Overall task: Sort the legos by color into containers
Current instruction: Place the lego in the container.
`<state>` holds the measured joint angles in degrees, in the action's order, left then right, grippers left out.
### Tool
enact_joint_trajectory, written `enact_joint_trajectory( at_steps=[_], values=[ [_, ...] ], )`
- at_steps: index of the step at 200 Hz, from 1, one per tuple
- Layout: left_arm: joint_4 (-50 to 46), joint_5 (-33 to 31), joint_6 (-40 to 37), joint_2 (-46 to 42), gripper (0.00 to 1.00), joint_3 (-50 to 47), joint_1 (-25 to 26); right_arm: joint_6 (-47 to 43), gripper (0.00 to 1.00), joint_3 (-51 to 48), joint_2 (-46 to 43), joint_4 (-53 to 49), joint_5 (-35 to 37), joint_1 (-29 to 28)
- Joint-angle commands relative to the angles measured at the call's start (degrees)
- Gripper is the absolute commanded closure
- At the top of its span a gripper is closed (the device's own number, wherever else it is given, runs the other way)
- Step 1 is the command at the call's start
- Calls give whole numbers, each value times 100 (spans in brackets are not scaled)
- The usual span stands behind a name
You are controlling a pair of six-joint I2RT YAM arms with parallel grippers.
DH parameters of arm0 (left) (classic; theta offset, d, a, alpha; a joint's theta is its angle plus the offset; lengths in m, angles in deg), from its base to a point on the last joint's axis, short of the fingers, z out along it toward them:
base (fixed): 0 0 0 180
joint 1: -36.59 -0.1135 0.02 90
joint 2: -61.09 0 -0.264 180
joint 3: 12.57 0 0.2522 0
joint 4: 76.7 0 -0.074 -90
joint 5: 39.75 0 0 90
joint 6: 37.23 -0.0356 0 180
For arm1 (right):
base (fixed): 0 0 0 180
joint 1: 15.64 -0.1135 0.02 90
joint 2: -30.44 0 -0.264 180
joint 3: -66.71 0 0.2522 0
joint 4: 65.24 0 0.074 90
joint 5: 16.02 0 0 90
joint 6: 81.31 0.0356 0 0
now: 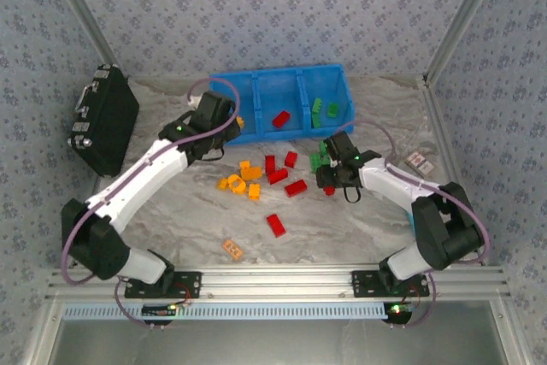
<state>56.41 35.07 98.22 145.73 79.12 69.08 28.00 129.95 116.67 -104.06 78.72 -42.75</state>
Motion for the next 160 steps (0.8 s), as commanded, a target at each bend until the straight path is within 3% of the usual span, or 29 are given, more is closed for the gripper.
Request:
enact_joint_trajectory(
  at_steps=[1, 46, 76, 103, 160],
  values=[
    [129, 262, -791, 510, 69, 568, -279, 38, 40, 14, 202, -62, 318, -48],
    [122, 1002, -610, 2011, 69, 1511, -909, 42, 44, 4, 391, 67, 352, -75],
    [-79, 1256, -667, 2808, 70, 2105, -999, 99, 47, -33, 446, 176, 363, -147],
    [-264, 1254, -704, 3258, 69, 2411, -1008, 176, 54, -85, 442, 167, 336, -243],
    [-353, 1386, -712, 3453, 45, 2455, -1008, 282, 65, -330, 376, 80, 405, -435]
  ],
)
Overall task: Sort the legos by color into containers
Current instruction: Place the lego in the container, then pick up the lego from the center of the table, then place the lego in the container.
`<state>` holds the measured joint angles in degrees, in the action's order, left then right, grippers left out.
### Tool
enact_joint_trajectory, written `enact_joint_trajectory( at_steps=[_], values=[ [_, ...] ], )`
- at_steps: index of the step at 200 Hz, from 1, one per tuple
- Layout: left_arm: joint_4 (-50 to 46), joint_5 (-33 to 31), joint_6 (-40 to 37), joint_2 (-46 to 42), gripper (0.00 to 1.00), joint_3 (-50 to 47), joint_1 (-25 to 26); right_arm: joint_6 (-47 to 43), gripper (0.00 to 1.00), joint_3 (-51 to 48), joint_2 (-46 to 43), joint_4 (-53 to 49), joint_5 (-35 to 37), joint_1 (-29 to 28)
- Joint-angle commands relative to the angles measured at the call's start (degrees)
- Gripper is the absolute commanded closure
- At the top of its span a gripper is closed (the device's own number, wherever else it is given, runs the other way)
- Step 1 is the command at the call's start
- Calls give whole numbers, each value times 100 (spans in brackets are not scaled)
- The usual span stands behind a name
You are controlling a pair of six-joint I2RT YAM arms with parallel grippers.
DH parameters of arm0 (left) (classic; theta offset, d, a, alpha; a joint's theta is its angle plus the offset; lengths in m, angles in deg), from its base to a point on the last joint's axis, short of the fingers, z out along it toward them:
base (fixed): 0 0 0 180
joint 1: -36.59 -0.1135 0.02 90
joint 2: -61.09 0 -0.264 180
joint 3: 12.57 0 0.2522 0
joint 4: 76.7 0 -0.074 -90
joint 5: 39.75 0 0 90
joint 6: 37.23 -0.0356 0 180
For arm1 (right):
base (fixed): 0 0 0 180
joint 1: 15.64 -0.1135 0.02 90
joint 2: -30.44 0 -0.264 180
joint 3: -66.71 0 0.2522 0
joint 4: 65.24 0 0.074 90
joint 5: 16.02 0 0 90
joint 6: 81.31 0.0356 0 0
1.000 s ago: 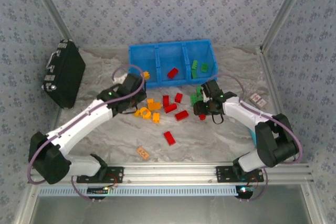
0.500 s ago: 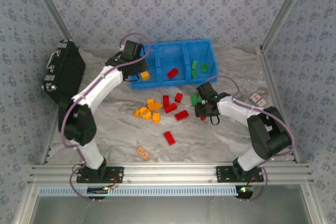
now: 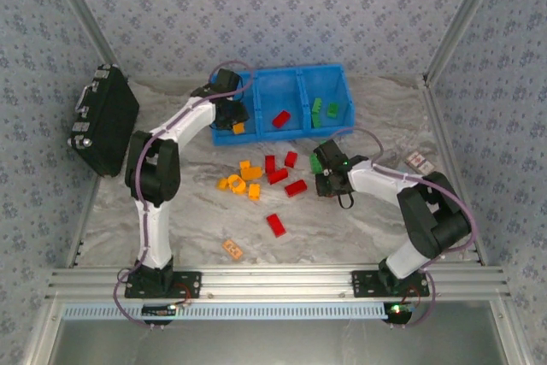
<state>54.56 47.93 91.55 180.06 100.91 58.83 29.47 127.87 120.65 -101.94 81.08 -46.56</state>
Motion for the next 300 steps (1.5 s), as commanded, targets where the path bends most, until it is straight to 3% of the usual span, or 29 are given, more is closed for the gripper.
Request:
enact_joint_trajectory(
  at_steps=[1, 20, 75, 101, 114, 117, 122, 143, 173, 205, 229, 245, 265, 300],
  values=[
    [-172, 101, -51, 15, 44, 280, 17, 136, 65, -124, -26, -132, 169, -55],
    [-175, 176, -173, -13, 38, 338, 26, 194, 68, -218, -63, -128, 187, -63],
    [-132, 222, -433, -379, 37, 499, 111, 217, 75, -152, -5, -182, 205, -44],
    [-289, 152, -901, -804, 33, 568, 230, 174, 78, 109, 5, -362, 188, -52],
    [-360, 50, -1270, -1089, 23, 491, 288, 89, 81, 357, 20, -561, 141, -44],
    [-360, 39, -1363, -1167, 6, 450, 297, 54, 81, 438, 29, -627, 140, -46],
    [-365, 13, -1502, -1300, 0, 336, 315, -6, 82, 612, 52, -746, 126, -42],
    [116, -57, -1822, -2240, 0, -593, 320, -378, 84, 1491, 123, -1243, 69, -38],
    [2409, -202, -1656, -4255, 0, -2898, 299, -781, 84, 2813, 413, -1486, -108, 7],
    [4795, 484, -2208, -5899, 0, -5028, 220, -1210, 84, 4216, 1351, -1468, -279, 47],
    [4171, 523, -2282, -6542, 0, -5373, 191, -1434, 84, 5232, 2141, -1505, -291, 52],
    [3662, 235, -1626, -7086, 0, -5670, 184, -1453, 84, 5820, 2627, -1547, -292, 82],
    [3819, 242, -1039, -8067, 0, -6518, 184, -1445, 84, 6431, 3178, -1577, -348, 108],
    [3191, -121, -518, -9733, 0, -7350, 175, -1340, 84, 7502, 3994, -1881, -366, 143]
  ],
)
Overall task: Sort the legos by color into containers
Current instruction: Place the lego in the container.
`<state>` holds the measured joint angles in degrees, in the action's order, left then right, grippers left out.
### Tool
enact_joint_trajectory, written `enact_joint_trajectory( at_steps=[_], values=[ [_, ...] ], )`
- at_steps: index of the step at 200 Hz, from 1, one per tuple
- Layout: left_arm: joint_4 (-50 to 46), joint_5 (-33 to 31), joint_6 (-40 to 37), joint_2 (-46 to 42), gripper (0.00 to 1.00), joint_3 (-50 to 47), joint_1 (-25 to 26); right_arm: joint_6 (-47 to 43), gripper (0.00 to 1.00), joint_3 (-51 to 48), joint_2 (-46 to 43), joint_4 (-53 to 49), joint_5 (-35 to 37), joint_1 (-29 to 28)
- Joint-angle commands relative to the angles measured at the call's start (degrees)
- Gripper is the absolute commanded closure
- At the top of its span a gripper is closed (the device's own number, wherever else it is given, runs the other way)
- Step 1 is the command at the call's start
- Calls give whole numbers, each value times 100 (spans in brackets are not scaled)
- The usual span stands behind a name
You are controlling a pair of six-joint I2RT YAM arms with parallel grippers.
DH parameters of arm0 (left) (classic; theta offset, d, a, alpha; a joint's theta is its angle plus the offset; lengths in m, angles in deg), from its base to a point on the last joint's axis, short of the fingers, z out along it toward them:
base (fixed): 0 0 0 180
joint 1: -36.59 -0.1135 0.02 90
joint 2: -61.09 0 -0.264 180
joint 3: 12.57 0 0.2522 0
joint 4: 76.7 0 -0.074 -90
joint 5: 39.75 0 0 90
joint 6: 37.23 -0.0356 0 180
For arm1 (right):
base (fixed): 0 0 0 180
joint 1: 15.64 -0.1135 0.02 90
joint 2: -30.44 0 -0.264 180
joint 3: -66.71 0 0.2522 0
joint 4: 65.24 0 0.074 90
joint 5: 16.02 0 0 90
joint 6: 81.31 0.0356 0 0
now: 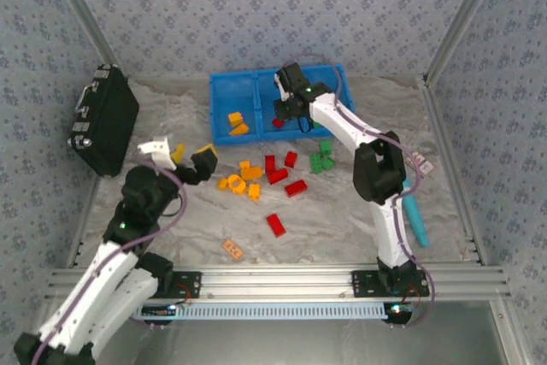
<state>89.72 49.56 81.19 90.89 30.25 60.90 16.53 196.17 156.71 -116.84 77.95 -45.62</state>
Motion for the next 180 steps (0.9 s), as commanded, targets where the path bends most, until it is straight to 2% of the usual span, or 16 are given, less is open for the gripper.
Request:
enact_joint_trajectory(
  at_steps=[1, 22, 41, 95, 115, 143, 162, 180],
  values=[
    [-357, -293, 521, -856, 0, -303, -32, -46, 83, 699, 406, -395, -58, 47],
    [-681, -323, 486, -1704, 0, -678, -37, 17, 82, 1174, 718, -588, -126, 8],
    [-1051, -382, 606, -2075, 0, -805, -32, -9, 75, 1372, 871, -741, -55, -38],
    [-1209, 85, 622, -1664, 1, -704, -32, -50, 50, 925, 554, -548, 52, -92],
    [-1472, 126, 510, -982, 4, -400, -32, -89, 46, 512, 197, -369, 39, -138],
    [-2509, 232, 343, 797, 14, 747, 0, -72, 40, -230, -473, -244, 28, -256],
    [-3205, -2, 451, 1885, 17, 1537, 98, -88, 39, -1044, -1079, -56, -115, -409],
    [-3457, 63, 655, 2636, 17, 1959, 122, -226, 35, -2047, -1748, 284, -361, -654]
  ],
)
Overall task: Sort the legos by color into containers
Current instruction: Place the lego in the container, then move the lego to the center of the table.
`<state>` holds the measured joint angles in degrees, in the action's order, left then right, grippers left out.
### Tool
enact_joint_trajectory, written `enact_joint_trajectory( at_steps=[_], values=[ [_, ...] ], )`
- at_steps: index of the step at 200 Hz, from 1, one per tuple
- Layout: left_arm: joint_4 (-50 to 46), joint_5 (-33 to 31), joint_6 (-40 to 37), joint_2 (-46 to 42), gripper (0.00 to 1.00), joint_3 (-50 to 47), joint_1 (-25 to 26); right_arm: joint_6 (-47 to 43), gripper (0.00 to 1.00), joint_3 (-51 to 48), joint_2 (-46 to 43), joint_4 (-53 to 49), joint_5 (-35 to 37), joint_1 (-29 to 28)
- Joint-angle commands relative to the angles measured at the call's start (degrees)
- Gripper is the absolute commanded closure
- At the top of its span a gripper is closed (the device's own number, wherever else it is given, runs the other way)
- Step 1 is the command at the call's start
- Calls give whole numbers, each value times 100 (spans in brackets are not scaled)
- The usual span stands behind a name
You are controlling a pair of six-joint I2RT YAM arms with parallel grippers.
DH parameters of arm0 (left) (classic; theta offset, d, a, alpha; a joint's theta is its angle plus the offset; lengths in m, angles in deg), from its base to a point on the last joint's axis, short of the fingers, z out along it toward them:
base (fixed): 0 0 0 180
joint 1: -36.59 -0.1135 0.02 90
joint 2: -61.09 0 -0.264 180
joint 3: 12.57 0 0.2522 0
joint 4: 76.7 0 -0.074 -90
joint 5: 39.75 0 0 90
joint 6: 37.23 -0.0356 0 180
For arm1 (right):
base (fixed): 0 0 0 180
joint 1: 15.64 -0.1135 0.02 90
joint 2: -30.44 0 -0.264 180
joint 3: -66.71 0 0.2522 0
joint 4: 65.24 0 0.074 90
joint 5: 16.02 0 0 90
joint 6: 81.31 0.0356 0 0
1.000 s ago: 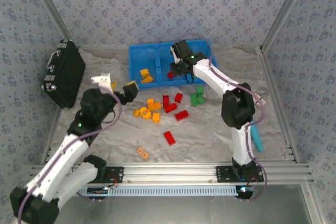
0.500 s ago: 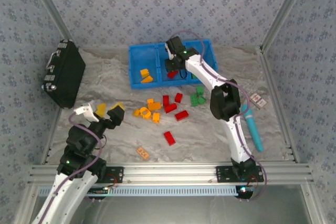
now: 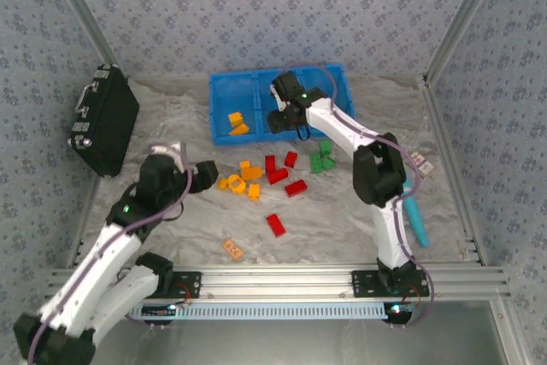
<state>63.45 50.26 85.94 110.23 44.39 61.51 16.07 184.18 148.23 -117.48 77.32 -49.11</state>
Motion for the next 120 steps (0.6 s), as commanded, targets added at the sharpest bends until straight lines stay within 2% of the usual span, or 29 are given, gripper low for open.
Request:
enact_joint_trajectory(
  at_steps=[1, 54, 72, 92, 120],
  values=[
    [-829, 0, 199, 732, 17, 551, 58, -186, 35, -897, -935, 353, -302, -324],
    [-581, 560, 1319, 1981, 19, 804, 215, 340, 22, -3019, -2201, 701, -323, -1343],
    [-434, 597, 1532, 2251, 19, 817, 384, 716, 22, -3586, -2473, 934, 18, -1698],
    [-384, 570, 1757, 2575, 19, 883, 577, 1128, 21, -4186, -2678, 1179, -57, -1986],
    [-261, 514, 2092, 2862, 19, 867, 761, 1449, 21, -4505, -2636, 1048, 1, -2349]
  ],
)
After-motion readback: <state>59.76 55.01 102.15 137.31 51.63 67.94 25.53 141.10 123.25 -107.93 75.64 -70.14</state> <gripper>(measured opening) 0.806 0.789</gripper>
